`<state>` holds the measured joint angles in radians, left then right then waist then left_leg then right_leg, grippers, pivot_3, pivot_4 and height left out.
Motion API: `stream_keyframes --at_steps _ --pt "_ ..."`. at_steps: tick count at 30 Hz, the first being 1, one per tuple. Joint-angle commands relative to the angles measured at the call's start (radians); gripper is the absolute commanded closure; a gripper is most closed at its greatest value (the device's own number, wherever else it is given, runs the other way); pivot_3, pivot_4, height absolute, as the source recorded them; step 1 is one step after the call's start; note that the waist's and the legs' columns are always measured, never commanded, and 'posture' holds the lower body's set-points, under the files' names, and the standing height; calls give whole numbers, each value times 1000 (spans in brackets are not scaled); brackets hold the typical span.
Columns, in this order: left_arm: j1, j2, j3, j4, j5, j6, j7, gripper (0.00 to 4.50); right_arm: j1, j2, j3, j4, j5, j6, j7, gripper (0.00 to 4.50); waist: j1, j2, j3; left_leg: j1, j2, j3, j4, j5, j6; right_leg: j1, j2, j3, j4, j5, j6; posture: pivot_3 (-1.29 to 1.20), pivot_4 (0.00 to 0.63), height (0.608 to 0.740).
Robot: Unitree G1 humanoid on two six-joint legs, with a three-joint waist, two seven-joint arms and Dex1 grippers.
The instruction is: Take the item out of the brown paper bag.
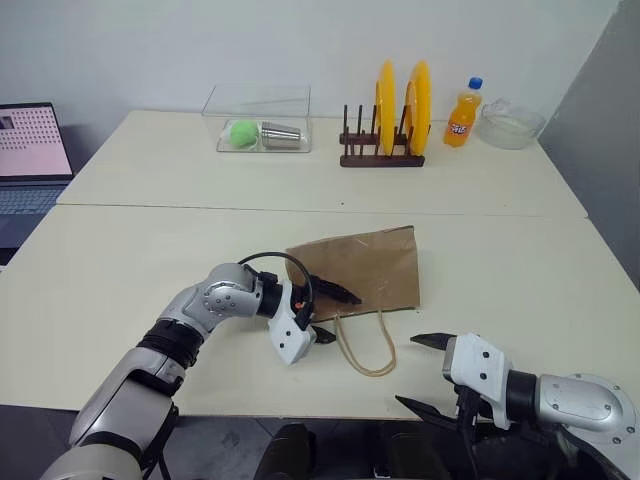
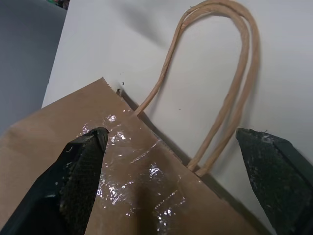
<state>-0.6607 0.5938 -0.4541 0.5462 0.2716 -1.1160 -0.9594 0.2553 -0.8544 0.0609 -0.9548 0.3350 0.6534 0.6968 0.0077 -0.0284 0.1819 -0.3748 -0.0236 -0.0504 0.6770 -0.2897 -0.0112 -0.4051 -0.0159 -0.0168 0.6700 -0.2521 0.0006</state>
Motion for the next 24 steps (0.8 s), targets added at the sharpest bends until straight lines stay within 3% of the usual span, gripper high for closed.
stream_keyframes --at_steps 1,24 --pt "-1 8 -10 -13 -22 21 11 51 2 -7 -22 -57 13 -6 3 0 0 0 0 0 0 0 0 0 0 0 0 0 0 0 0 0 150 740" --pt "12 7 -4 -91 -134 162 5 51 2 0 0 -43 -1 -20 -2 0 -1 0 0 0 0 0 0 0 0 0 0 0 0 0 0 0 150 740"
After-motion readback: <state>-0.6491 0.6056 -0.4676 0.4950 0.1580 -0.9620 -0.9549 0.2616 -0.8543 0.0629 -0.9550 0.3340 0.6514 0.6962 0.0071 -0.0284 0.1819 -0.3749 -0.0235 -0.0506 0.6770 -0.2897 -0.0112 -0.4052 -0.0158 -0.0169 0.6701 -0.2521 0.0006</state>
